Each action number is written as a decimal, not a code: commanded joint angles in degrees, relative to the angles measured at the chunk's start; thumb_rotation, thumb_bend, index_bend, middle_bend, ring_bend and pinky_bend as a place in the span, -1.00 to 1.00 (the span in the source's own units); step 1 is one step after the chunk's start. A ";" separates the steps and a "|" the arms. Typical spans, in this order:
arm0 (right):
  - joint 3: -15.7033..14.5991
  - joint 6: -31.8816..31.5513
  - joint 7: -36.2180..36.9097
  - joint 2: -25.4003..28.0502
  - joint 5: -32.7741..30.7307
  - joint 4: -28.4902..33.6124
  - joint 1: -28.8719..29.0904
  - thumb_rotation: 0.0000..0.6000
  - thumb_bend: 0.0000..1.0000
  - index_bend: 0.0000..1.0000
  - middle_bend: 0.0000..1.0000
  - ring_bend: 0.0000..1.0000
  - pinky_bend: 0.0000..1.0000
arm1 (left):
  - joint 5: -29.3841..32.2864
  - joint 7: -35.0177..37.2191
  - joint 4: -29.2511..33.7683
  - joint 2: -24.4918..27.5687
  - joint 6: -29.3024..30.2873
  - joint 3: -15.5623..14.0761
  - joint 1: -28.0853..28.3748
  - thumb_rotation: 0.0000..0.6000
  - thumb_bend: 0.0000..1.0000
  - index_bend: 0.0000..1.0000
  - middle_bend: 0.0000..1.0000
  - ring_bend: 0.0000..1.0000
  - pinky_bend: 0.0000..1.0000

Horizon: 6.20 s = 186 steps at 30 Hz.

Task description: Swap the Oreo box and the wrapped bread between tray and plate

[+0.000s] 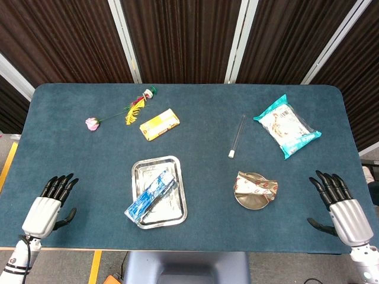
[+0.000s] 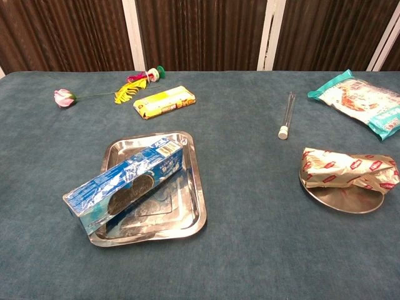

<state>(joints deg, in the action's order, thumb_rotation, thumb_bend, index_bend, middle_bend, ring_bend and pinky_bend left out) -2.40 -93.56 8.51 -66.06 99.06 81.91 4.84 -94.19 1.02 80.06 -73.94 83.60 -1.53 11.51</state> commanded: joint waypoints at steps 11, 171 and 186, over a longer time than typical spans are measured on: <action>-1.25 1.45 0.97 1.38 1.18 1.22 0.02 1.00 -0.75 -1.00 -1.00 -1.00 -1.00 | -9.80 9.72 6.59 -5.19 -2.95 -3.81 4.71 1.00 -0.28 -1.00 -1.00 -1.00 -0.81; 6.92 31.56 -25.22 -8.91 -18.20 22.31 21.85 1.00 -0.07 0.58 0.34 0.23 0.58 | 9.37 1.45 1.84 0.44 -6.97 3.11 16.32 1.00 -0.24 -1.00 -1.00 -1.00 -1.00; 7.01 44.25 -26.03 -11.34 -27.33 24.04 28.75 1.00 -0.52 -1.00 -1.00 -1.00 -0.85 | 10.01 3.30 1.27 1.35 -7.82 4.54 14.64 1.00 -0.24 -1.00 -1.00 -1.00 -1.00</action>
<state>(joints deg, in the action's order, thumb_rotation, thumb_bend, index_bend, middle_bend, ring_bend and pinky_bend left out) 4.82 -49.23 -20.94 -80.11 70.81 103.52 34.25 -84.25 3.96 81.41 -72.72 75.96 2.91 26.27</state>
